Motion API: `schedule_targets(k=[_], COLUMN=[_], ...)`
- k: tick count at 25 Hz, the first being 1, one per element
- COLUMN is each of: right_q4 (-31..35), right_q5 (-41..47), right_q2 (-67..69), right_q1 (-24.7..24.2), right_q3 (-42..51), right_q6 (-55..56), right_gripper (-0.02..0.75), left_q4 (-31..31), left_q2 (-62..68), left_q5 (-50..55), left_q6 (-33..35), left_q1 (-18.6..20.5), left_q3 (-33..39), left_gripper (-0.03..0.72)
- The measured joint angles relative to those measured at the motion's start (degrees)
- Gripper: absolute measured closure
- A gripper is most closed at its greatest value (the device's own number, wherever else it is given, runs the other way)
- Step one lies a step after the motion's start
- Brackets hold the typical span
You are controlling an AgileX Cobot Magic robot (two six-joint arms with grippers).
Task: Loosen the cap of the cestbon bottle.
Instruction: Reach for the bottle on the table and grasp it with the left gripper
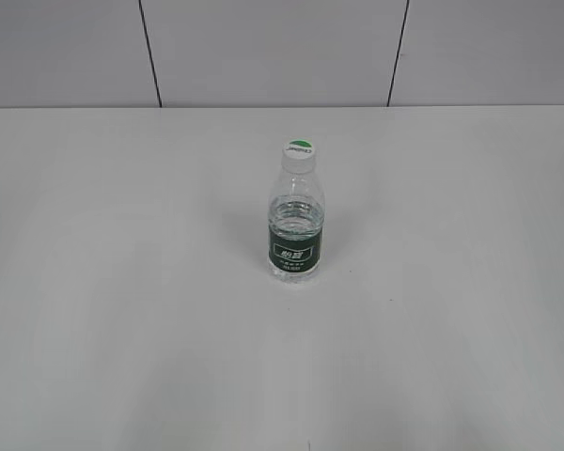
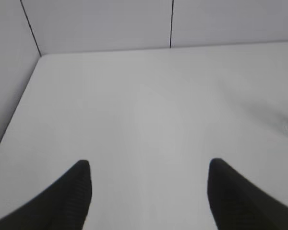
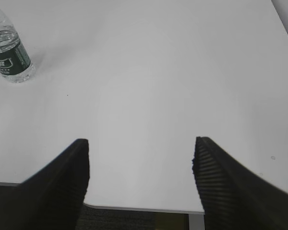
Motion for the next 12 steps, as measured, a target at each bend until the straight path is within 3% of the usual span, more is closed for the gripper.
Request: schedule_targets(k=[4, 12], right_q4=[0.0, 0.0], right_q5=[0.0, 0.0], right_q2=[0.0, 0.0], right_q1=[0.0, 0.0], right_q3=[0.0, 0.0], right_q6=[0.0, 0.0], right_gripper=[0.222, 0.222], left_q4=[0.2, -0.3], left_q2=[0.0, 5.7], left_q5=[-8.9, -29.4], left_q6=[0.0, 0.0], left_q1=[0.0, 0.0], left_q3=[1.1, 9.9], left_gripper=[0.224, 0.224])
